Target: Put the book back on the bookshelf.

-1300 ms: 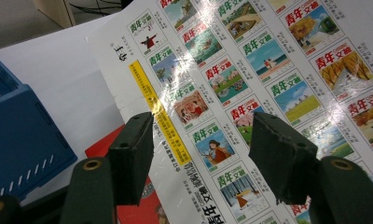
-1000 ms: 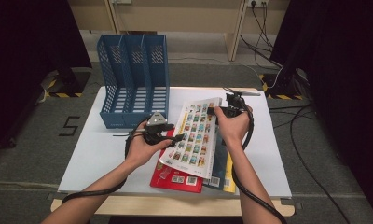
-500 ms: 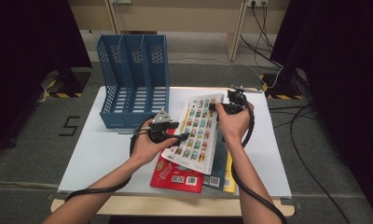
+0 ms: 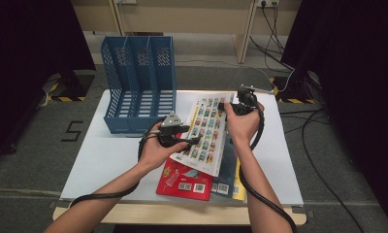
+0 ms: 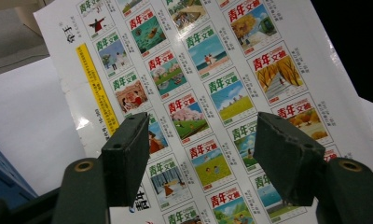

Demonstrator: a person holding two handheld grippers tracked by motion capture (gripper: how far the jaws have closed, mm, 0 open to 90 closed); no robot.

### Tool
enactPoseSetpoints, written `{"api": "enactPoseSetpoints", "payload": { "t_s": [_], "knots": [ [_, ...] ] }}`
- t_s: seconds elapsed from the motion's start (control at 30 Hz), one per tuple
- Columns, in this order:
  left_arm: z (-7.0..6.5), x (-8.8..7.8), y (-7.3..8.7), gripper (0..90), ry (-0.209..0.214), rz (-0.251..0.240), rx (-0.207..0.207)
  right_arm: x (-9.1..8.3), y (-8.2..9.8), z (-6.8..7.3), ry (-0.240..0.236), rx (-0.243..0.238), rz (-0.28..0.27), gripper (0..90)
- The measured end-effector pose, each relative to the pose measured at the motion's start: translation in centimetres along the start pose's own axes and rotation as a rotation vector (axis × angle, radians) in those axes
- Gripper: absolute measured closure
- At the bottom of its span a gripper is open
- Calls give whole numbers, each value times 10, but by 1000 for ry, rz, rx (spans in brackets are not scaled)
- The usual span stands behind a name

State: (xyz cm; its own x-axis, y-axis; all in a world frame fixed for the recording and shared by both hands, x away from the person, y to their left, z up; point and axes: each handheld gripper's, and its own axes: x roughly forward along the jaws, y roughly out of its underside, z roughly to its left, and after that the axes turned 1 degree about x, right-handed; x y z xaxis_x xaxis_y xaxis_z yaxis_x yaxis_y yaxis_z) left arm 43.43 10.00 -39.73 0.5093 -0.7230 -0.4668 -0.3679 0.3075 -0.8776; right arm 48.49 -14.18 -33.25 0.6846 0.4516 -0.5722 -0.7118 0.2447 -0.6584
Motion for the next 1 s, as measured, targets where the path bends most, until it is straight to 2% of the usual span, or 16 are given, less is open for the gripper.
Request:
{"api": "enactPoseSetpoints", "payload": {
  "t_s": [0.1, 0.2, 0.67, 0.8, 1.0],
  "knots": [
    [-3, 1, -3, 350, 11, -2, 4, 1, -2, 0, 5, -12, -8, 742],
    [-7, 2, -7, 347, 25, -11, 11, 2, -3, 2, 6, -1, -5, 742],
    [-31, 8, -21, 333, 93, -30, 42, 5, -7, 5, 12, -8, -19, 742],
    [-37, 11, -26, 331, 99, -28, 60, 5, -7, 6, 14, -7, -20, 742],
    [-44, 18, -29, 327, 110, -22, 62, 4, -8, 6, 14, -9, -26, 742]
  ]
}}
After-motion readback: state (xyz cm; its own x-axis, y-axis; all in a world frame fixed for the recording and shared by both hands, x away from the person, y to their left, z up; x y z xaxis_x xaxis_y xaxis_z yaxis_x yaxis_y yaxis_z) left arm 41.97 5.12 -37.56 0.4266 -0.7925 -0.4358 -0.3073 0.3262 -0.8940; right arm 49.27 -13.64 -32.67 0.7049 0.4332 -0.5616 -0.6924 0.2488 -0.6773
